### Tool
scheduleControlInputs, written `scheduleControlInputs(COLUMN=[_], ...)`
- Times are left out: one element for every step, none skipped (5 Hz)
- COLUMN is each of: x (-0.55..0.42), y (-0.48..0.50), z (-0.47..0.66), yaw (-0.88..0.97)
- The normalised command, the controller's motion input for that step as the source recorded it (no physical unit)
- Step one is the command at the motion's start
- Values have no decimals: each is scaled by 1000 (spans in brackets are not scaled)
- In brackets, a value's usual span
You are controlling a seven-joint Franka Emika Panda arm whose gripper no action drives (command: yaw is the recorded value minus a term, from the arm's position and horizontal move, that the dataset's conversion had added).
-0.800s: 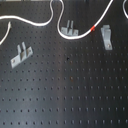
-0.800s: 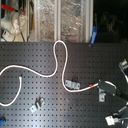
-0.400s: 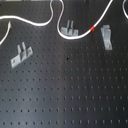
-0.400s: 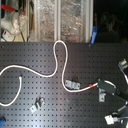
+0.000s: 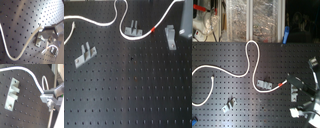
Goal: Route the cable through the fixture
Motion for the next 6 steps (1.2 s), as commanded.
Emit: scheduleControlInputs(x=[-227,-285,-295,-270,-190,-35], y=[168,175,220,239,224,192], z=[366,330,301,297,336,359], yaw=[440,360,429,474,506,614])
